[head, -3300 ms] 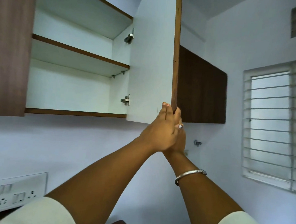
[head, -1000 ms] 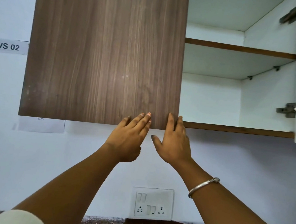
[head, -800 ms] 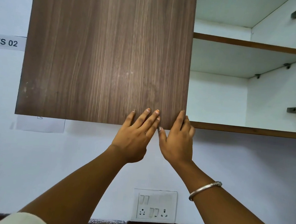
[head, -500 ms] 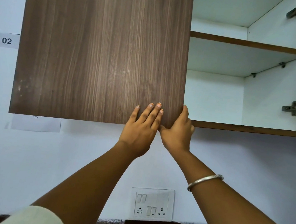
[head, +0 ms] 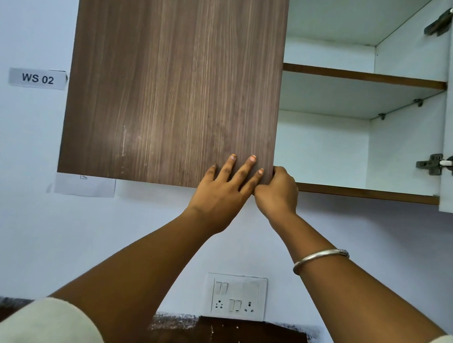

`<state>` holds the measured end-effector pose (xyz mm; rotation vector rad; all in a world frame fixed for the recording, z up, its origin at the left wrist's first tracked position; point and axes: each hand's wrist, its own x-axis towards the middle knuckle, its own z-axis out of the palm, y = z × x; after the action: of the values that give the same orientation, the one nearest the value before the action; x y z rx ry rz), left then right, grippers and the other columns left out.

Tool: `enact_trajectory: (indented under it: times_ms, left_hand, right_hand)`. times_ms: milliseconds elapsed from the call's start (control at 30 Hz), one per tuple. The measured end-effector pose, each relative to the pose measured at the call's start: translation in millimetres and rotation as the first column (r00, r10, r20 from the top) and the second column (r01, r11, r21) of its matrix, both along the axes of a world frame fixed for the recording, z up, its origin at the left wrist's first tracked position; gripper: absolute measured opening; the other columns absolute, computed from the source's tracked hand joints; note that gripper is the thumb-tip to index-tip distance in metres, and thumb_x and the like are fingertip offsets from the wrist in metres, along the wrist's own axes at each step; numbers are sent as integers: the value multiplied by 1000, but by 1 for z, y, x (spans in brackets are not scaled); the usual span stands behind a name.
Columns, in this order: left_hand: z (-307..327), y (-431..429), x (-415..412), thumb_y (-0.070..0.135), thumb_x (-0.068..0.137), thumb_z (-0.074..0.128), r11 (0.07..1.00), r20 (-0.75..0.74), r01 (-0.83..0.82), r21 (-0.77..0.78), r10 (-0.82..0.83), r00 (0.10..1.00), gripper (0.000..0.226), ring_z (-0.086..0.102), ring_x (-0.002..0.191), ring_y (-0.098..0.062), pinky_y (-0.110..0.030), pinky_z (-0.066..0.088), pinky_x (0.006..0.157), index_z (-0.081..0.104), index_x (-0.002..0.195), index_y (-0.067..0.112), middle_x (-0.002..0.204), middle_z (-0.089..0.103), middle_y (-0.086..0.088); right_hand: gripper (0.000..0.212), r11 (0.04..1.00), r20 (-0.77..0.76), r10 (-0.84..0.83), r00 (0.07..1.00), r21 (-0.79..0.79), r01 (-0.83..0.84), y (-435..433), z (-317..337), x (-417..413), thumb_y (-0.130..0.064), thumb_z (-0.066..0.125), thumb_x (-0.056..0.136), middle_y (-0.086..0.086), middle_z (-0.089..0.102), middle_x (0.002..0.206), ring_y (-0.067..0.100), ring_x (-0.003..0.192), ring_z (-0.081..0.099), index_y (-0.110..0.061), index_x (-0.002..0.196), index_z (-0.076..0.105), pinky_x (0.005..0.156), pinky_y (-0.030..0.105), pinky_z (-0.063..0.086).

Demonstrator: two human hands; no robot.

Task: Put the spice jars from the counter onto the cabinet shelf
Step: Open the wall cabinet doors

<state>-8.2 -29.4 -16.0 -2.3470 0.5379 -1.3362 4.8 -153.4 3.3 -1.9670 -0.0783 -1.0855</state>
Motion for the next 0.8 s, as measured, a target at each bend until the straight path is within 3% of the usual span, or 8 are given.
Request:
enact_trajectory:
  times_ms: [233, 467, 633, 800]
  left_hand:
    - [9, -9, -53, 19, 90, 52, 999, 16, -42, -23, 43, 999, 87, 4, 144, -39, -51, 29, 109, -14, 147, 30, 156, -18, -10]
    - [7, -4, -110, 15, 89, 54, 993, 14, -93, -77, 95, 995, 88, 11, 143, -37, -48, 37, 104, -11, 145, 39, 157, -12, -13]
    - [5, 8, -155, 21, 89, 57, 979, 21, -161, -124, 165, 986, 89, 15, 143, -36, -45, 39, 102, -10, 145, 39, 158, -9, -13]
    - [0, 20, -200, 23, 90, 55, 959, 38, -233, -160, 242, 969, 83, 20, 142, -37, -43, 42, 97, -5, 147, 35, 158, -3, -15]
  right_hand:
    - [17, 993, 5, 107, 994, -56, -107, -4, 1, -52, -17, 52, 90, 13, 62, 104, 28, 87, 60, -9, 104, 58, 71, 35, 51]
    - [12, 972, 18, 203, 979, -122, -199, 1, 2, -110, -16, 52, 92, 11, 63, 100, 27, 86, 59, -10, 100, 58, 67, 33, 49]
    - [13, 953, 55, 292, 955, -103, -285, 15, 1, -150, -16, 56, 90, 8, 64, 98, 22, 80, 56, -10, 102, 59, 62, 27, 42]
    - [7, 924, 102, 381, 919, -85, -374, 31, -3, -185, -15, 56, 91, 8, 66, 93, 21, 79, 58, -11, 95, 60, 63, 27, 45]
